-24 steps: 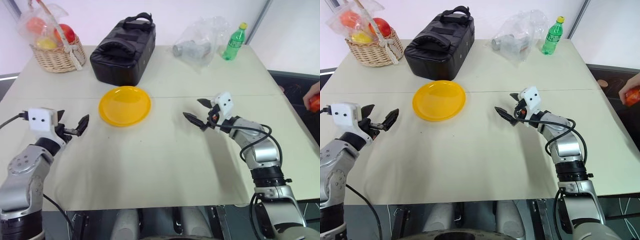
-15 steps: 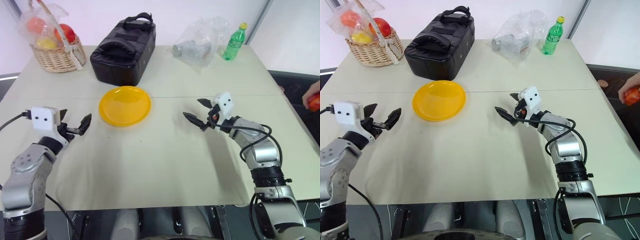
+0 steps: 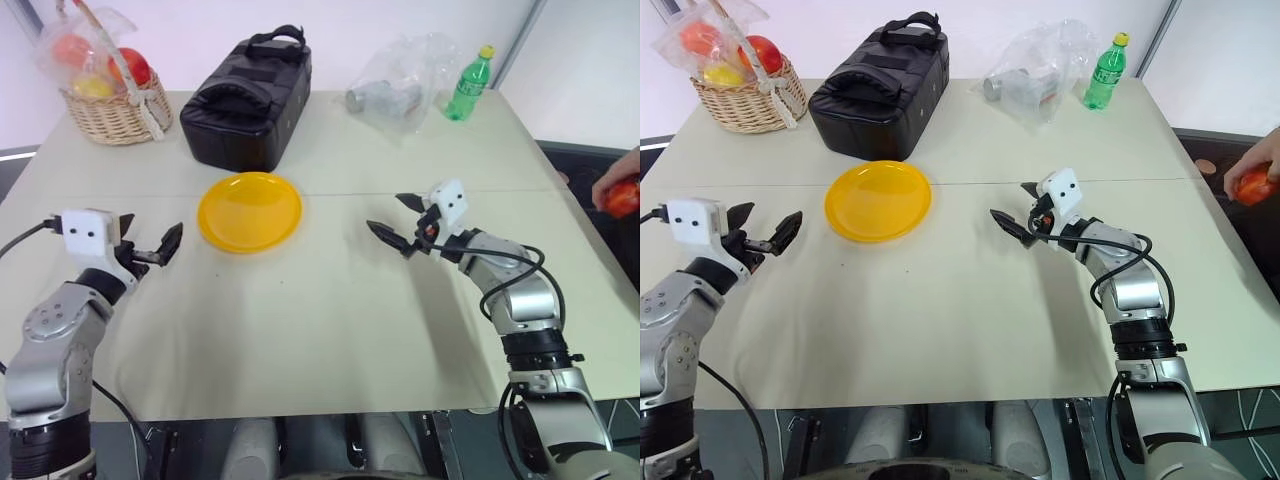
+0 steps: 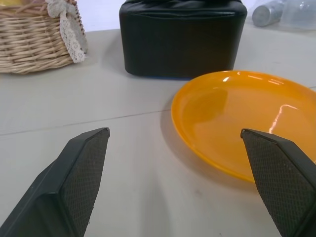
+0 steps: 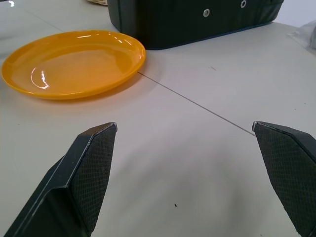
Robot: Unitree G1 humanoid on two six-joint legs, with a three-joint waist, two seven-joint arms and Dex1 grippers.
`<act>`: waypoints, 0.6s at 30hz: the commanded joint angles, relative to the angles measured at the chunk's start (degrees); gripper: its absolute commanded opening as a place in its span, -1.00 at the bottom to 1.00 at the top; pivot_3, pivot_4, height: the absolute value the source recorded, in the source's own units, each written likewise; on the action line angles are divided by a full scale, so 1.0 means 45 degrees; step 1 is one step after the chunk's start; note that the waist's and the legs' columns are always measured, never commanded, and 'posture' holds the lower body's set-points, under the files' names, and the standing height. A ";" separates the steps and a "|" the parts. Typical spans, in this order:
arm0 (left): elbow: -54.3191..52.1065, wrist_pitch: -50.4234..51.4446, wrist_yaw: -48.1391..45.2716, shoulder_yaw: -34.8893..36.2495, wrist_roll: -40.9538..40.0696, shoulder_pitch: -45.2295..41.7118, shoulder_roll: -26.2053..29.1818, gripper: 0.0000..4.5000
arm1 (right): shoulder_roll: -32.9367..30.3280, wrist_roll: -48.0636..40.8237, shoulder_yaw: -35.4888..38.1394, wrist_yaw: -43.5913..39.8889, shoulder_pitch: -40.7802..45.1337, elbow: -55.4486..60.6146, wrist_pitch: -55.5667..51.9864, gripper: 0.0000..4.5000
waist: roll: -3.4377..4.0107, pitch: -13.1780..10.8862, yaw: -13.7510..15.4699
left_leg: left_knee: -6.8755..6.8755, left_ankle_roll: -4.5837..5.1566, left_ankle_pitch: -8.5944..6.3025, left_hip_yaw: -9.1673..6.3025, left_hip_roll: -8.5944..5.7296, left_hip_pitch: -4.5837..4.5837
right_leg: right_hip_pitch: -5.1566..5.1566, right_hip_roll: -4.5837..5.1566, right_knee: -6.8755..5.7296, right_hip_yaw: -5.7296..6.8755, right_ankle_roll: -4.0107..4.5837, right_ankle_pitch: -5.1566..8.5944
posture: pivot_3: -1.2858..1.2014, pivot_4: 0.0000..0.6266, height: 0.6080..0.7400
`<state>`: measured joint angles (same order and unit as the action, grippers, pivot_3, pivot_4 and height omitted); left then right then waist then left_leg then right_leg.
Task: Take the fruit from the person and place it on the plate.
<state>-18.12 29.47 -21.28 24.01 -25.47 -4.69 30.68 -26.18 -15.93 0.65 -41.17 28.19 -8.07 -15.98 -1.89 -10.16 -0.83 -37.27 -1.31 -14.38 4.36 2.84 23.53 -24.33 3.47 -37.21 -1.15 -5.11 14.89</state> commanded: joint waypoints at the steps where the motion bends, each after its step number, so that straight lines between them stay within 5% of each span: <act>1: -0.0149 -0.0291 -0.0058 0.0153 0.0044 -0.0157 0.0168 0.98 | -0.0149 -0.0050 0.0317 0.0060 0.0050 0.0496 0.0079 1.00 | 0.0000 0.0000 -0.0004 | 0.0000 0.0000 0.0000 0.0000 0.0000 0.0000 | 0.0000 0.0000 0.0000 0.0000 0.0000 0.0000 | 0.03 -0.52 1.00; 18: -0.0087 -0.0276 -0.0098 0.0172 0.0072 -0.0247 0.0325 0.98 | -0.0035 -0.0013 0.0250 0.0160 0.0048 0.0378 0.0206 1.00 | 0.0000 0.0000 -0.0007 | 0.0001 0.0000 0.0000 0.0000 0.0000 0.0000 | 0.0000 0.0000 0.0000 0.0000 0.0000 0.0000 | 0.03 -0.52 1.00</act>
<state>-18.04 29.42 -21.39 23.99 -25.42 -5.06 31.31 -26.17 -15.92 0.66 -40.70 28.18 -8.07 -15.97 -1.89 -10.16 -0.87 -37.26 -1.31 -14.39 4.36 2.84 23.53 -24.33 3.47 -37.20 -1.15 -5.11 14.89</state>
